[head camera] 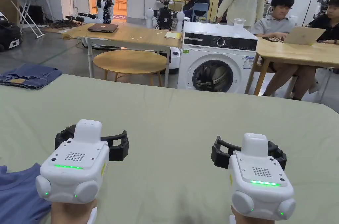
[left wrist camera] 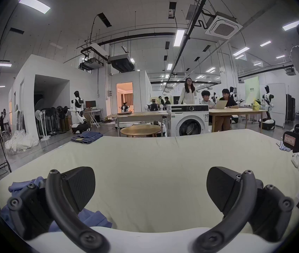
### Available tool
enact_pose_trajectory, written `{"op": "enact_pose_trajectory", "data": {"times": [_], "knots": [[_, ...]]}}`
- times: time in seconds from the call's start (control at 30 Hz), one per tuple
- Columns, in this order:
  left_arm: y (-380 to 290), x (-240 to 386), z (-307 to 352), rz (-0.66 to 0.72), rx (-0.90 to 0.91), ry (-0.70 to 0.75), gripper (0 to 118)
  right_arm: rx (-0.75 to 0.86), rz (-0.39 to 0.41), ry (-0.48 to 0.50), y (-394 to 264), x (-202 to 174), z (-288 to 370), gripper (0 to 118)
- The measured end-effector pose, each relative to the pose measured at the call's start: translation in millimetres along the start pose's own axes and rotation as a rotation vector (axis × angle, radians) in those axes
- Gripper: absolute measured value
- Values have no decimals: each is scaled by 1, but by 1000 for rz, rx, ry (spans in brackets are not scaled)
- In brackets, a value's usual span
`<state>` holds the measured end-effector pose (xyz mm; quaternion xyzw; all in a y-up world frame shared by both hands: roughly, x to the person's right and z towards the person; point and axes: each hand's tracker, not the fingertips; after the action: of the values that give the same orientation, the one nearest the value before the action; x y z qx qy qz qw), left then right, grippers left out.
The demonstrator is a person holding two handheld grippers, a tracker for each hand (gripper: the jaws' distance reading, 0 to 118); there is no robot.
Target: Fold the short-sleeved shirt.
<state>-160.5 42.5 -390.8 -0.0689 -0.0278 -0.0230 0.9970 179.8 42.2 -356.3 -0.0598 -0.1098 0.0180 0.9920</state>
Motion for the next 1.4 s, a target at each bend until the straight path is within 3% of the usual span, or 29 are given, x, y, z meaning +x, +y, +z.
{"op": "enact_pose_trajectory", "data": {"times": [0.2, 0.27, 0.33, 0.43, 0.5, 0.53, 0.57, 0.6, 0.67, 0.77, 0.87, 0.93, 0.97, 1.03, 1.1, 1.17, 1.27, 1.4], "knots": [[-2, 0, -1, -3, -15, 2, 118, -12, 90, -23, -2, -4, -2, 118], [-2, -2, -2, 15, -23, -6, 118, -22, 82, -13, -2, -3, -3, 118], [-1, -11, -2, 140, -25, -42, 118, -45, -56, 12, 0, 6, -3, 118], [-2, -34, -4, 461, -12, -110, 118, -71, -349, 28, 6, 27, -3, 118], [-3, -44, -4, 580, 0, -92, 118, -66, -503, 36, 7, 40, -4, 118], [-1, -43, -3, 554, 6, -58, 118, -57, -527, 33, 9, 45, -5, 118], [3, -40, -2, 484, 12, -42, 118, -45, -480, 21, 12, 44, -4, 118], [8, -34, -2, 349, 10, -40, 118, -24, -411, -4, 16, 41, -5, 118], [19, -10, -3, -28, -23, 18, 118, 28, -62, 4, 26, 22, -5, 118], [13, 31, -4, -692, 11, 94, 118, 125, 670, -40, 18, -20, -7, 118], [-1, 47, -8, -1061, 43, 139, 118, 246, 1162, -92, -7, -38, -7, 118], [-9, 52, -11, -1241, 69, 177, 118, 321, 1374, -97, -23, -39, -9, 118], [-13, 51, -11, -1291, 88, 183, 118, 357, 1443, -93, -29, -41, -8, 118], [-15, 52, -12, -1335, 104, 179, 118, 390, 1507, -83, -34, -39, -6, 118], [-13, 48, -11, -1289, 94, 172, 118, 382, 1482, -83, -35, -42, -4, 118], [-5, 46, -10, -1116, 66, 154, 118, 332, 1362, -78, -28, -40, -5, 118], [15, 29, -9, -652, 11, 84, 117, 188, 954, -64, -6, -35, -6, 118], [26, 4, -4, -156, 46, 16, 115, 52, 412, -61, 15, -12, -10, 118]]}}
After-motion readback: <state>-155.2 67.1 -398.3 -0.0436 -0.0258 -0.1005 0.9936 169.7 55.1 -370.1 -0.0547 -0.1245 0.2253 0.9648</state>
